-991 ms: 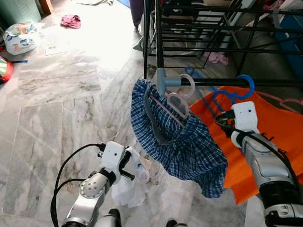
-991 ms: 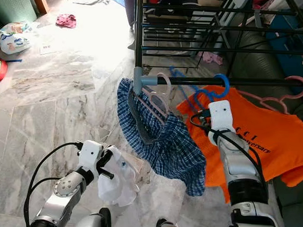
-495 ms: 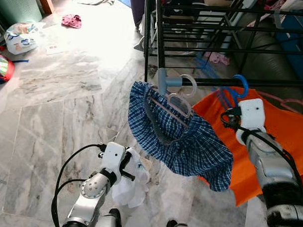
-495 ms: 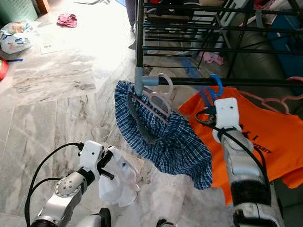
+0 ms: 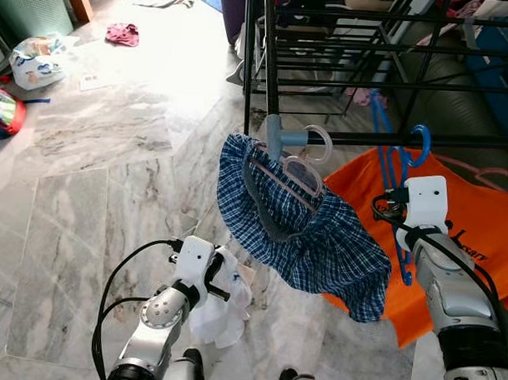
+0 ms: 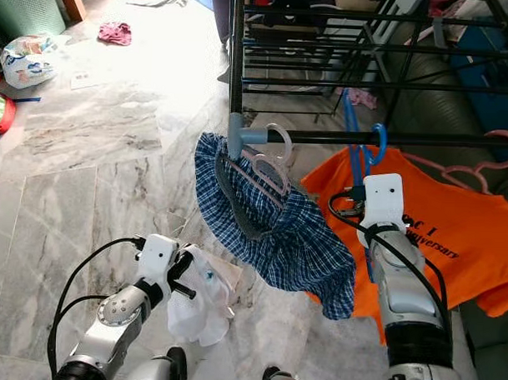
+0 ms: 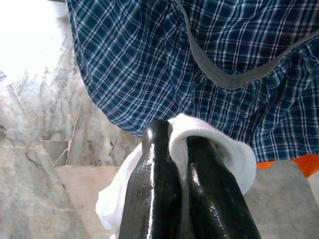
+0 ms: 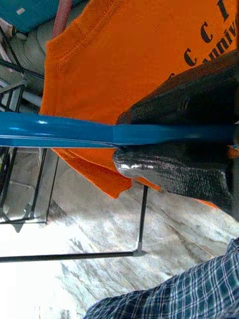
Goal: Hang hanger
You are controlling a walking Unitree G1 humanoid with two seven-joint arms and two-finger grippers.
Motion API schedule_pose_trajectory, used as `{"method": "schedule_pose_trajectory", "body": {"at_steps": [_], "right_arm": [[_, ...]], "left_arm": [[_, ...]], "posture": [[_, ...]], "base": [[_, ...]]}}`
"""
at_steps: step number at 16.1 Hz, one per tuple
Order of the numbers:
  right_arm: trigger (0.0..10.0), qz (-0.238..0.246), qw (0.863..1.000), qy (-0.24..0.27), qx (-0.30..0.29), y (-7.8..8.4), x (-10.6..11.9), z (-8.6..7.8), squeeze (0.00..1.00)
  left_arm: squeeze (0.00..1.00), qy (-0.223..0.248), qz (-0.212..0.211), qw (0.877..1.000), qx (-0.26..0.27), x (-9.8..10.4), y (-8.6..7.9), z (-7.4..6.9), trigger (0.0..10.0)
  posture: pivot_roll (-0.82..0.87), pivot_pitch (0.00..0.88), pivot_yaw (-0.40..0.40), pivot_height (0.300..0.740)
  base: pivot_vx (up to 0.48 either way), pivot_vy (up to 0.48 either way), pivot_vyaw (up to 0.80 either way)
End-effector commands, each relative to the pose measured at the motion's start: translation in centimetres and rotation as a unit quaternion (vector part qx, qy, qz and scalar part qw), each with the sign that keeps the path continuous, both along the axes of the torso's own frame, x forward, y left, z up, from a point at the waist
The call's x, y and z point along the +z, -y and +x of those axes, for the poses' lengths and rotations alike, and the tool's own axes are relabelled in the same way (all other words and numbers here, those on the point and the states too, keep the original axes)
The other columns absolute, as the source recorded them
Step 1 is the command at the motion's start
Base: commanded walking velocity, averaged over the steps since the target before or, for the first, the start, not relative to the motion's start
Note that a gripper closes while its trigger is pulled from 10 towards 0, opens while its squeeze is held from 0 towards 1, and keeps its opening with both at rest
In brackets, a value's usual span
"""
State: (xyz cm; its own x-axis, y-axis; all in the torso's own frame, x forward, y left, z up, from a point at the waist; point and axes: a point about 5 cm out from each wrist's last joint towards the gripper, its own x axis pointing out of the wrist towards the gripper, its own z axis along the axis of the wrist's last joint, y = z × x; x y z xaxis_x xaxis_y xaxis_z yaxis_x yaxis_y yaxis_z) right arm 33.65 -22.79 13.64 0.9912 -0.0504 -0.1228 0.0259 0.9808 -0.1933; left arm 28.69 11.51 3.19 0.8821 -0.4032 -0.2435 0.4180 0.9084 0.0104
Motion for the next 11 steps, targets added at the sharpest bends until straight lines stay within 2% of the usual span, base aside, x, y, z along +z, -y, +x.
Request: {"method": "schedule_pose_trajectory", "body": {"at_steps": [1, 4, 6, 11], "right_arm": [[0.0, 0.004, 1.0, 0.006, -0.009, 0.2, 0.1, -0.4, 0.0], [0.0, 0.006, 0.999, 0.047, -0.006, -0.2, 1.1, -0.7, 0.0], [0.0, 0.009, 0.997, 0.078, -0.014, -0.4, 1.4, -1.6, 0.0], [0.0, 0.007, 0.997, 0.069, -0.025, -0.7, -0.5, -3.8, 0.0]], "left_arm": [[0.0, 0.004, 0.007, 1.0, -0.006, -0.1, 0.3, 0.0, 10.0], [0.0, 0.014, 0.003, 1.0, 0.002, 0.2, 0.3, 0.3, 10.0], [0.0, 0.023, -0.004, 1.0, 0.005, 0.5, 0.4, 0.5, 10.0], [0.0, 0.02, 0.002, 1.0, -0.014, 0.4, 1.0, 0.8, 10.0]], "posture": [[0.0, 0.199, -0.015, 0.74], [-0.01, 0.198, -0.012, 0.74], [-0.03, 0.207, -0.002, 0.74], [-0.07, 0.211, 0.032, 0.74]], "base": [[0.0, 0.0, 0.0], [0.0, 0.0, 0.0], [0.0, 0.0, 0.0], [0.0, 0.0, 0.0]]}}
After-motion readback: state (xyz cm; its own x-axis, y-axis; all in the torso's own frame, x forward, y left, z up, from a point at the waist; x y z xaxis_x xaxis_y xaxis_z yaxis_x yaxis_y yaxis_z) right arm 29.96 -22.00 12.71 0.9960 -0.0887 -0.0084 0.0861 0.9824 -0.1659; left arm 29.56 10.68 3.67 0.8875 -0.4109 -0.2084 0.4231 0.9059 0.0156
